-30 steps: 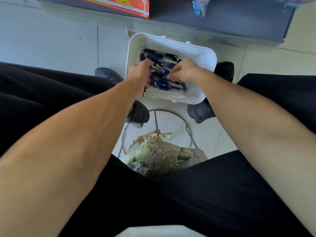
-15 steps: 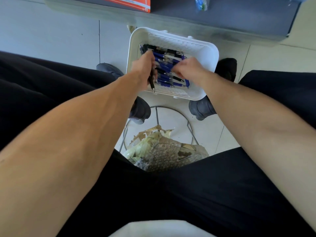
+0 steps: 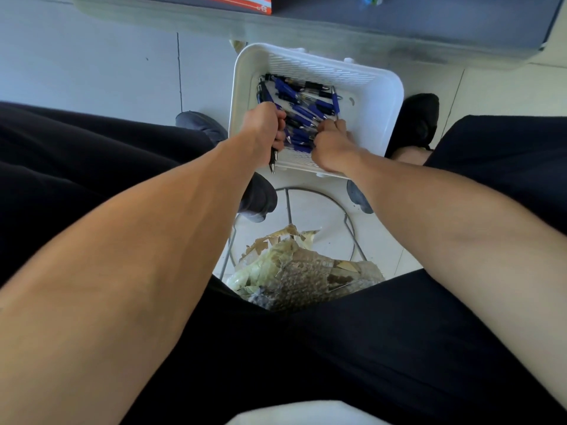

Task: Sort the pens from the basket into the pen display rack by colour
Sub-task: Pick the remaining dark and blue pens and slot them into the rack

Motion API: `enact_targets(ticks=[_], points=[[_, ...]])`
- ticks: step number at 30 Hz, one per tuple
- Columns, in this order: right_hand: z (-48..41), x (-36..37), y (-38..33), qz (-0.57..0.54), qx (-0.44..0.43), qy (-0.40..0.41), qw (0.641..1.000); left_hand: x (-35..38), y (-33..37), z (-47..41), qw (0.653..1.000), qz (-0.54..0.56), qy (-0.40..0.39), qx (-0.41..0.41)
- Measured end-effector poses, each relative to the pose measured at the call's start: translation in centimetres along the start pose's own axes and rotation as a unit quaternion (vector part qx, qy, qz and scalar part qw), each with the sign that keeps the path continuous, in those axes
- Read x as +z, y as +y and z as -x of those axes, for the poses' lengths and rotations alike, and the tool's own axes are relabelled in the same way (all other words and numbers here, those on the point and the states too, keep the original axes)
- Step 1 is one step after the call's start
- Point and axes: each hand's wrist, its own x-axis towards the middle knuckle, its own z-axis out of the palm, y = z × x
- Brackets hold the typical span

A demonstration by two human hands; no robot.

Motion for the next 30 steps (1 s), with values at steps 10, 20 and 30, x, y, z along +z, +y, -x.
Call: enact_targets(ticks=[10,20,30], points=[[0.8,-1.0,-1.3,0.063,0.006,-0.117,0.991,-0.4,0.0,0.1,1.000,-0.004,0.006,-0.003],[1.3,-3.2,-0.4,-0.317,0.094,-0.018,0.944,-0.3,0.1,-0.1,0.999,-0.044,-0.005,-0.005],[2.5,-5.0,-1.3,-0.606,0.007,-0.129,0.785,-0.3,-0.7,0.3,0.994,-0.081,0.012,0.078]])
